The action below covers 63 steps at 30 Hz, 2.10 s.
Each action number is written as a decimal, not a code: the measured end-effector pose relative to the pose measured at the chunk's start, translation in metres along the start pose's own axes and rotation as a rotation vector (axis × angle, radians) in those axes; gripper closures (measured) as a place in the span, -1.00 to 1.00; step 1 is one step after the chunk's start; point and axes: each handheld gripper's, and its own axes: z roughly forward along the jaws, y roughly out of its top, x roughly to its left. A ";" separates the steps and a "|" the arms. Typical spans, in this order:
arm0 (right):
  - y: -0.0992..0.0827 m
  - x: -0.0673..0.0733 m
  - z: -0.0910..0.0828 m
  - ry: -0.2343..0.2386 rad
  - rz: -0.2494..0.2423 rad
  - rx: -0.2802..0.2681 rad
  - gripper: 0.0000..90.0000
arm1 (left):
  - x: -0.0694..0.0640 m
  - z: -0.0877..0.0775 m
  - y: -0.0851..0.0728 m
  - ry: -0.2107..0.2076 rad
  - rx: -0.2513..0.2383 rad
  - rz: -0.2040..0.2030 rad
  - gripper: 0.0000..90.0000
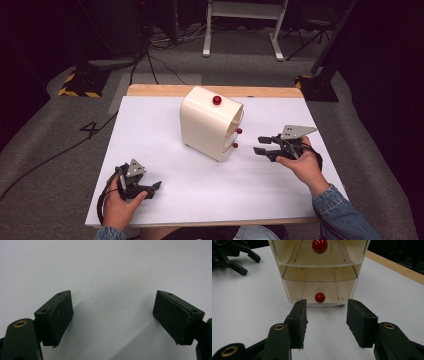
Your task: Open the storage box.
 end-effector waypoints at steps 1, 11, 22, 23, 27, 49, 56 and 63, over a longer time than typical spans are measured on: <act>0.001 -0.001 0.007 0.011 0.003 -0.014 0.17 | 0.000 0.000 0.000 0.000 0.000 0.000 -0.63; 0.003 0.007 0.042 0.037 -0.001 -0.017 0.26 | 0.000 0.000 0.000 0.000 0.000 0.000 -0.63; -0.003 0.008 0.064 0.034 0.000 -0.014 0.42 | 0.000 0.000 0.000 -0.001 0.000 0.000 -0.63; -0.004 0.008 0.065 0.024 -0.011 -0.010 0.44 | 0.000 0.000 0.000 0.000 0.000 0.000 -0.63; -0.007 0.006 0.068 0.007 -0.017 -0.020 0.59 | 0.000 0.000 0.000 -0.001 0.000 -0.001 -0.63; -0.017 0.003 0.068 0.013 0.015 -0.052 0.65 | 0.000 0.000 0.000 -0.002 0.001 -0.001 -0.63; -0.020 0.004 0.049 0.011 0.022 -0.052 0.66 | 0.000 0.000 0.000 -0.002 0.002 -0.001 -0.63; -0.028 0.006 0.027 0.001 0.035 -0.055 0.66 | 0.000 0.000 0.000 -0.003 0.003 -0.002 -0.63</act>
